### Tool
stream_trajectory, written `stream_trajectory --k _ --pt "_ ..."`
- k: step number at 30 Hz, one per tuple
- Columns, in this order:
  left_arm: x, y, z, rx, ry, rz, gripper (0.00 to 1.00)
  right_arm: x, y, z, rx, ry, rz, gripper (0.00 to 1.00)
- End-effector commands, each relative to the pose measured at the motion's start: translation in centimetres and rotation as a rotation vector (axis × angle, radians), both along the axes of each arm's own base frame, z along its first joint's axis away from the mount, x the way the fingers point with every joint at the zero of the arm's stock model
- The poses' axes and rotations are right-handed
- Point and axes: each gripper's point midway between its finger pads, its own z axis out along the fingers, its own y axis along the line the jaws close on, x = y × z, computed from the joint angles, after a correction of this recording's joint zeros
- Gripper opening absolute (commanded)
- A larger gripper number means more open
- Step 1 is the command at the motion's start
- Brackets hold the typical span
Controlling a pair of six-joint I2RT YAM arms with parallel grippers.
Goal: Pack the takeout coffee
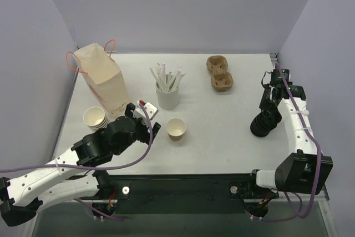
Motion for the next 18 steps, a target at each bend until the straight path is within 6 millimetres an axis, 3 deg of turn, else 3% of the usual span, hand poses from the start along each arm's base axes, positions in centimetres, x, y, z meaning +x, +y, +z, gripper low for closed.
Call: stream_trajectory --k 1,6,7,9,11,12,13,14,15,18 --pt "-0.3 -0.7 2.0 -0.099 -0.011 -0.009 0.86 -0.1 1.3 3.1 0.027 -0.070 0.005 0.08" --pt "-1.1 -1.4 3.6 -0.236 0.072 0.014 0.83 0.2 7.1 7.1 0.175 -0.208 0.146 0.08" --pt "-1.2 -1.4 3.8 -0.249 0.093 0.024 0.82 0.1 9.9 8.0 0.237 -0.237 0.232 0.08" --pt "-2.1 -2.5 4.3 -0.282 0.153 -0.020 0.79 -0.5 13.0 10.2 0.350 -0.314 0.287 0.08" --pt "-2.8 -3.5 6.3 -0.349 0.168 -0.073 0.77 -1.4 17.6 13.3 0.526 -0.433 0.418 0.07" --pt "-3.5 -4.2 7.5 -0.408 0.177 -0.114 0.76 -2.0 19.3 13.0 0.617 -0.435 0.418 0.07" --pt "-3.7 -4.4 8.5 -0.444 0.175 -0.135 0.76 -1.6 20.7 15.0 0.685 -0.524 0.448 0.07" --pt "-4.0 -4.7 9.1 -0.471 0.172 -0.155 0.75 -3.0 22.2 16.5 0.756 -0.566 0.497 0.07" --pt "-4.3 -5.1 10.5 -0.518 0.148 -0.190 0.75 -3.4 23.0 17.1 0.803 -0.590 0.501 0.07" --pt "-4.7 -5.8 12.3 -0.524 0.033 -0.300 0.73 -4.8 25.3 19.3 0.980 -0.635 0.505 0.08"
